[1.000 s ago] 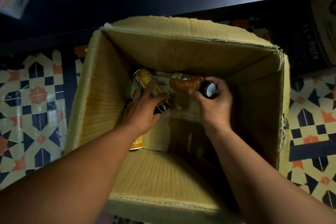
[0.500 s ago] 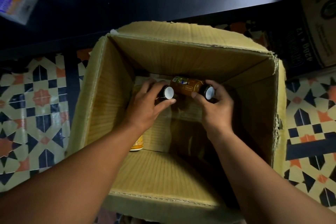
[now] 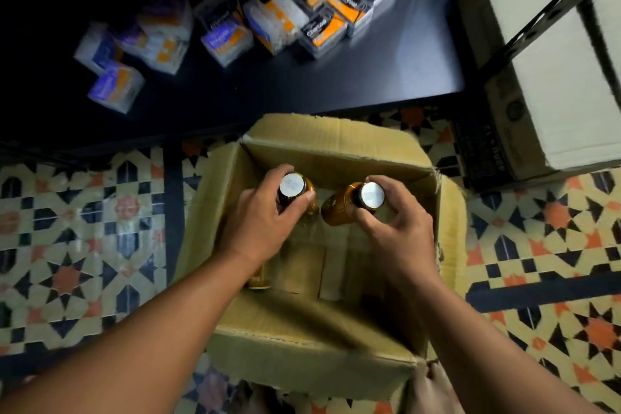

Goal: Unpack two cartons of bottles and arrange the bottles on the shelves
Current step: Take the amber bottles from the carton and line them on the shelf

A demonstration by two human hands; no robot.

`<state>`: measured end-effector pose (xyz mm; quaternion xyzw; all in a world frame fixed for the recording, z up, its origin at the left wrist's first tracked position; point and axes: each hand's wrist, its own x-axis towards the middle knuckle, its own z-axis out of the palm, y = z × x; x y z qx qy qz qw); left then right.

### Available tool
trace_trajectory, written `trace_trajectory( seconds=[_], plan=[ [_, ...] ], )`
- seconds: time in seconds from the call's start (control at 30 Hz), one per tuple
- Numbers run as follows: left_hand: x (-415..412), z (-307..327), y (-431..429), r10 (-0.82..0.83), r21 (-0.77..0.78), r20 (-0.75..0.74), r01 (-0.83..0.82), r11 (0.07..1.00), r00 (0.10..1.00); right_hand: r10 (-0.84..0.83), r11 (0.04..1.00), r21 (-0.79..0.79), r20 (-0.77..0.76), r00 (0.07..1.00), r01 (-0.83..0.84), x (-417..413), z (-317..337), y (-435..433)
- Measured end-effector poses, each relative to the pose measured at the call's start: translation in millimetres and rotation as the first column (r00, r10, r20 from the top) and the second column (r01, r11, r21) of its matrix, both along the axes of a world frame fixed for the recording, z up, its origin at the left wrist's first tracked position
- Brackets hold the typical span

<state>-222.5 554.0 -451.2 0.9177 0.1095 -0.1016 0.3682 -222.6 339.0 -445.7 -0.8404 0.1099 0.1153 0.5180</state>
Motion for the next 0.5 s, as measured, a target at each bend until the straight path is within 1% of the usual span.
trace_trajectory(
  seconds=[0.1, 0.23, 0.4, 0.5],
  plan=[
    [5, 76, -6, -0.017, 0.008, 0.088, 0.016, 1.000, 0.996, 0.072, 0.996, 0.049, 0.051, 0.996, -0.074, 10, 68, -4],
    [17, 194, -8, -0.012, -0.050, 0.177, 0.021, 0.999, 0.984, 0.137, 0.990, -0.011, 0.173, 0.975, -0.137, 27, 175, -9],
    [31, 362, -5, -0.031, -0.038, 0.282, 0.043, 0.998, 0.959, 0.190, 0.978, 0.021, 0.306, 0.933, -0.206, 45, 336, -11],
    [35, 475, -9, -0.084, -0.040, 0.336, 0.104, 0.994, 0.938, 0.197, 0.972, 0.059, 0.324, 0.925, -0.227, 50, 442, -9]
  ],
)
